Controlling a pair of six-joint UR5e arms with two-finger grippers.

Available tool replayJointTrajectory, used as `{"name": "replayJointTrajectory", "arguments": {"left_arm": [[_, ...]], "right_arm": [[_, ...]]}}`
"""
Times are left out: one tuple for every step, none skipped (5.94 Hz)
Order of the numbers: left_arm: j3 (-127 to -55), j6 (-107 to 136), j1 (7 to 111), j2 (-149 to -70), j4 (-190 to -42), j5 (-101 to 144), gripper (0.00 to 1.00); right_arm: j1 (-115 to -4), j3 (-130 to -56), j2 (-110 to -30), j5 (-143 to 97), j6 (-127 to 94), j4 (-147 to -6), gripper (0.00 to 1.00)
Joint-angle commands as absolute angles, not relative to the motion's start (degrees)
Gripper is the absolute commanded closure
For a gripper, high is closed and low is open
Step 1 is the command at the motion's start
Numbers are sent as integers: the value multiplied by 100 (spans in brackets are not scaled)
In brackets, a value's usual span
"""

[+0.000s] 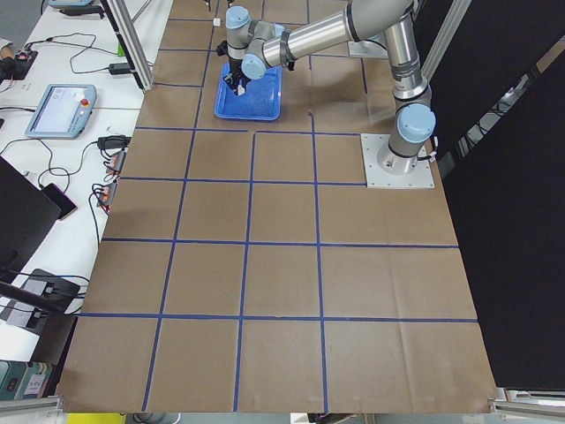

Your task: Assemble white blocks and place on blue tray

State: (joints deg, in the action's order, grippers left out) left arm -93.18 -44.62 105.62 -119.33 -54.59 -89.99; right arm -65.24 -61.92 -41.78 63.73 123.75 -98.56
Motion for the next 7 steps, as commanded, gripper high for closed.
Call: {"name": "replayJointTrajectory", "arguments": {"left_arm": [[-9666,-6204,10749,-11831,-5432,-9017,97],[-9738,-6518,10749,-11847,-5432,-9018,97],[-9730,-6513,10749,-11935,-5414,-9009,97],[-9773,-6521,10758,-12023,-5092,-8991,97],[-9826,-6513,10749,-12067,-5045,-8965,97],[-9887,-6504,10758,-12067,-5028,-8974,90],[-9957,-6513,10749,-12067,-4993,-9000,44]], "right_arm": [[-6521,-5784,-3720,6337,12366,-9861,1],[-6521,-5783,-3666,6346,12366,-9861,1],[-6521,-5801,-3656,6354,12366,-9861,1],[-6521,-5801,-3656,6363,12349,-9861,20],[-6521,-5801,-3665,6363,12331,-9861,43],[-6521,-5801,-3674,6381,12331,-9861,53],[-6521,-5792,-3683,6372,12331,-9853,59]]}}
